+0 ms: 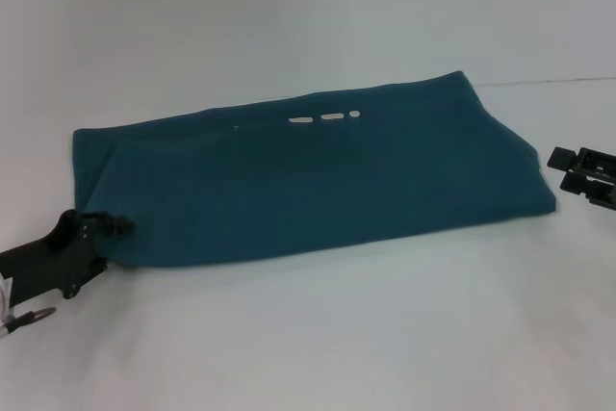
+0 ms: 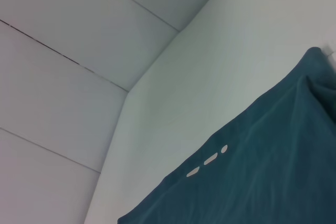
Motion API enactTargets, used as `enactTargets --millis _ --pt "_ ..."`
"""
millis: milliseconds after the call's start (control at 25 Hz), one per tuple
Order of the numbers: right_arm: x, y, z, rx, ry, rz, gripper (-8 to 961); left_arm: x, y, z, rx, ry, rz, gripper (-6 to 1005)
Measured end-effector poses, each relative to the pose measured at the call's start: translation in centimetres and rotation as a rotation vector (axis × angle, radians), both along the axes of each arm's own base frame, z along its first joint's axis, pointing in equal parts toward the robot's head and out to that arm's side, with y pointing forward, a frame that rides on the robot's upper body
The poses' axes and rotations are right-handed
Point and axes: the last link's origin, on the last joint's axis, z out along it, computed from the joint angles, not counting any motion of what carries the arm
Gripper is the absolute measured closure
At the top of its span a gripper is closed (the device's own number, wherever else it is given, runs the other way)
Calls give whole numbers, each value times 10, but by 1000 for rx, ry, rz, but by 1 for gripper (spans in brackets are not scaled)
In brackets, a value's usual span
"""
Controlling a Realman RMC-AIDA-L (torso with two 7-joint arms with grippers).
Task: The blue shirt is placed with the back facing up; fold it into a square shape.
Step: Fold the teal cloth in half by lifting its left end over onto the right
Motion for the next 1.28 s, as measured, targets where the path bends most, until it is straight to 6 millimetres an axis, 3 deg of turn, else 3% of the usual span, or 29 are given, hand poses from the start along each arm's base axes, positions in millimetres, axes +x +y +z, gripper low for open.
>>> enactTargets --millis 120,240,640,1280 --pt "1 -1 0 1 -1 -3 252 0 0 0 2 6 -7 586" --pt "2 -1 0 1 -1 -6 252 1 1 0 1 12 -20 827" --pt "4 -3 0 3 -1 -14 252 0 0 10 -6 78 -91 992" --pt "5 -4 -4 1 32 -37 252 -26 -16 59 -18 257 -115 988"
